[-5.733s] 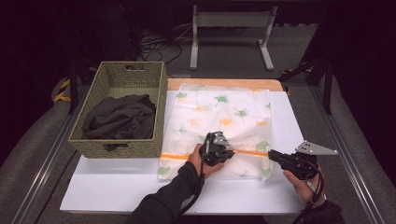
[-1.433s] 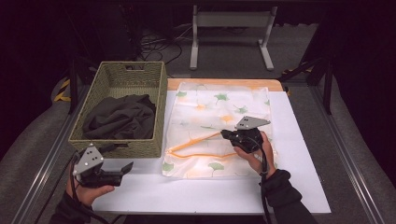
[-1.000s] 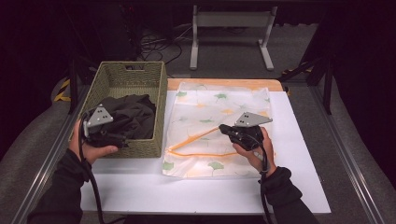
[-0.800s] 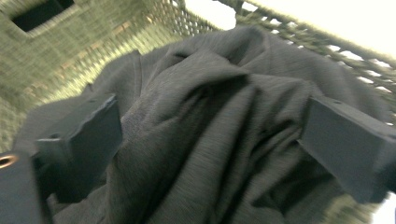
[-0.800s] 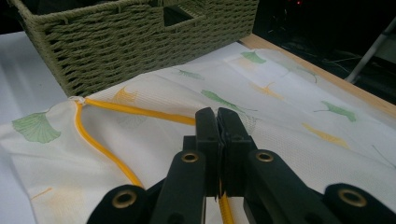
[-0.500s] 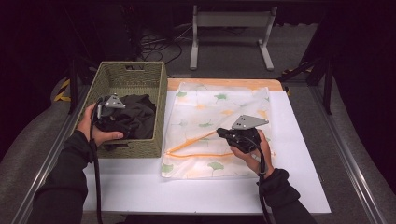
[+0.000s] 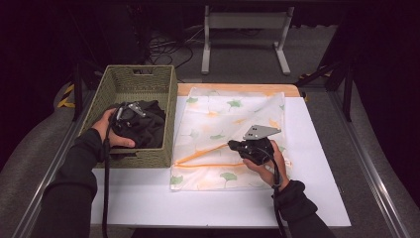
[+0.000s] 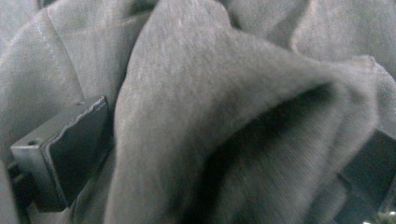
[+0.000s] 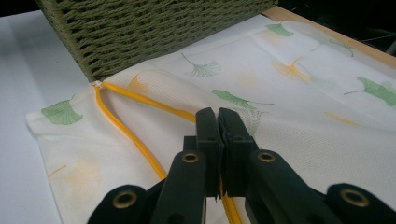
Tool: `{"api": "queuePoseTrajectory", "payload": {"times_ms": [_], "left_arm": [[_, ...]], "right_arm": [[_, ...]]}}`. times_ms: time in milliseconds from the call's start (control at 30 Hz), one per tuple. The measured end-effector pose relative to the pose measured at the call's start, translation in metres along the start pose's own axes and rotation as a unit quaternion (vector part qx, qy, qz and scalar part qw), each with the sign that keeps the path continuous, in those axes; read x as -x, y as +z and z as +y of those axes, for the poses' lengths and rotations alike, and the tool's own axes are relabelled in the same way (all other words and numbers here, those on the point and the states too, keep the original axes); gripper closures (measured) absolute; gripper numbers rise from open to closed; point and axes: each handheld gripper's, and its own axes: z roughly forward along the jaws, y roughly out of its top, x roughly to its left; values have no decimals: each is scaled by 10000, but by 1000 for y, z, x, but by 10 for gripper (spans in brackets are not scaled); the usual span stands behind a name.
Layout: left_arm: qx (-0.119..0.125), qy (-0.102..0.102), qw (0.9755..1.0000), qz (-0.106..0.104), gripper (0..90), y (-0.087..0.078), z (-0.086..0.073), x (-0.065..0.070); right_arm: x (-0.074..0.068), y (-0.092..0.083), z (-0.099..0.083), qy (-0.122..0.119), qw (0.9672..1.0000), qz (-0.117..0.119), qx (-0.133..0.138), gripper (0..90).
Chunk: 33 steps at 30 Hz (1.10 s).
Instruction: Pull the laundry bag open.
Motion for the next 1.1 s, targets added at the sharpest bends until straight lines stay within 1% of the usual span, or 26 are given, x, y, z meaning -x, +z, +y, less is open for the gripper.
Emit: {"api": "queuePoseTrajectory", "payload": {"times_ms": [33,67,100,133,167,200,233,333,367,400,433,467,500,533,567,600,633,733,833,867,900,933,967,1033,1067,1100], "left_arm": [[-1,-109,9999,-64,0,8,2,-1],[-109,-128,9999,-41,0,15,4,0],[-268,-7,9996,94,0,21,7,1],[-278,-8,9996,101,0,21,8,2],[-282,-52,9996,65,0,22,8,1],[-276,-165,9995,62,0,23,7,-2],[-293,-229,9993,91,0,24,7,-2],[-556,-216,9979,236,5,30,8,-2],[-633,-245,9973,289,19,31,9,-2],[-713,-234,9966,341,51,32,9,-2],[-722,-253,9964,353,80,32,9,-1],[-739,-314,9962,351,103,32,8,-2],[-795,-351,9956,348,139,32,8,-2],[-819,-338,9954,366,170,32,8,-1],[-819,-338,9954,366,203,32,8,-1],[-834,-331,9951,404,203,32,8,-1],[-853,-330,9949,435,224,32,9,-1],[-802,-328,9952,452,352,30,8,-1],[-725,-328,9956,499,532,25,8,-2],[-708,-329,9956,509,557,24,8,-1],[-675,-279,9958,554,589,23,8,-1],[-654,-294,9958,567,613,23,8,-1],[-632,-260,9958,605,627,22,8,0],[-527,-265,9949,820,663,20,8,1],[-483,-246,9936,988,674,17,8,1],[-384,-256,9929,1099,685,15,7,2]], "right_arm": [[0,0,0,6,10000,11,-9,880],[0,1,0,3,10000,17,-21,880],[-1,1,-1,1,10000,15,-25,879],[0,0,-1,-1,10000,12,-30,879],[0,1,-1,2,10000,19,-30,879],[0,1,-1,12,10000,30,-35,878],[0,2,-2,5,10000,22,-57,878],[0,3,-3,4,10000,25,-95,877],[0,3,-3,5,9999,22,-109,876],[0,3,-4,7,9999,25,-119,876],[0,3,-4,7,9999,23,-127,875],[0,3,-5,20,9999,31,-135,874],[0,3,-5,19,9999,38,-146,874],[0,3,-5,11,9999,40,-155,873],[0,3,-5,11,9999,40,-155,873],[0,4,-6,8,9999,35,-164,873],[-1,4,-6,16,9998,43,-179,873],[-2,4,-7,-10,9998,27,-214,874],[-2,3,-8,-13,9997,26,-224,875],[-2,3,-8,-19,9997,27,-232,877],[-2,3,-8,-23,9997,20,-233,878],[-2,3,-8,-23,9997,18,-231,879],[-2,2,-8,-31,9997,12,-225,879],[-2,2,-7,-33,9998,4,-200,880],[-2,2,-7,-31,9998,6,-200,880],[-2,2,-7,-35,9998,6,-199,880]]}}
